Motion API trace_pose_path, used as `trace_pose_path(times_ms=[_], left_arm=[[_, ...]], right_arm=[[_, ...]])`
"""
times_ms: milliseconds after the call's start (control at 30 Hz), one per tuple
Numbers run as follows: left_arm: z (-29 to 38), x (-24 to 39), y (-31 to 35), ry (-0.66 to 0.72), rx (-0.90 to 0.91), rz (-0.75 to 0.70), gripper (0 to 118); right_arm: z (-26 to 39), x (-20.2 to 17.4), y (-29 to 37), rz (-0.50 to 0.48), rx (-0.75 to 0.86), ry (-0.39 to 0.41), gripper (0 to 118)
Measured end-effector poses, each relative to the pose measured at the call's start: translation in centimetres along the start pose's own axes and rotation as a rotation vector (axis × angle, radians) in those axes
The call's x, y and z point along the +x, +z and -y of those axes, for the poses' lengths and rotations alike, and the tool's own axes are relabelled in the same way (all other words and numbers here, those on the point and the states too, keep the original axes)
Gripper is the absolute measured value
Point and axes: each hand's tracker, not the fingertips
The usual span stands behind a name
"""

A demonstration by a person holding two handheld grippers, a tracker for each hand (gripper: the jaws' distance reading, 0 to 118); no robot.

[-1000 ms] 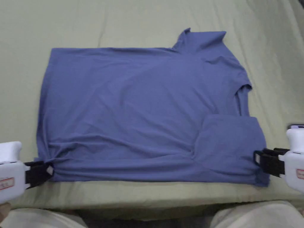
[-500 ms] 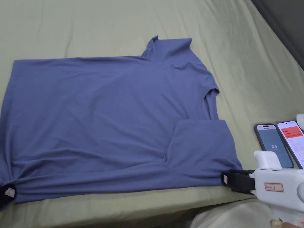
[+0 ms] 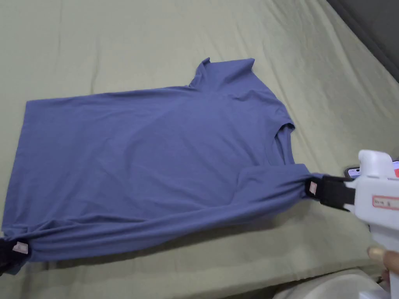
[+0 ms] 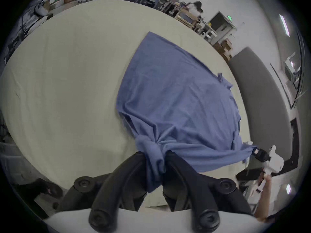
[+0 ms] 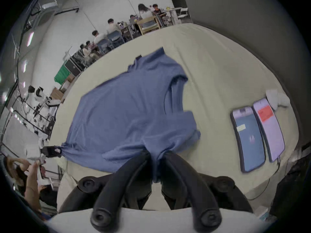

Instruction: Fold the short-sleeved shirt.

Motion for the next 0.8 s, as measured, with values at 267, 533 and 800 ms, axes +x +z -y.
trace_pose_path(times_ms=[267, 533, 800], left_arm=[[-8.4, 2.9, -2.3, 0.060, 0.056, 0.049, 12], [-17.9, 4.2, -9.6, 0.116, 0.059, 0.052, 12], [-18.3, 2.2, -17.5, 0.134, -0.063, -0.122, 13]], right_arm=[[-8.7, -0.5, -7.4, 0.065, 0.022, 0.002, 9], [-14.5, 0.0, -14.9, 0.127, -0.044, -0.056, 9], [-14.1, -0.3, -20.6, 0.249, -0.149, 0.000, 11]])
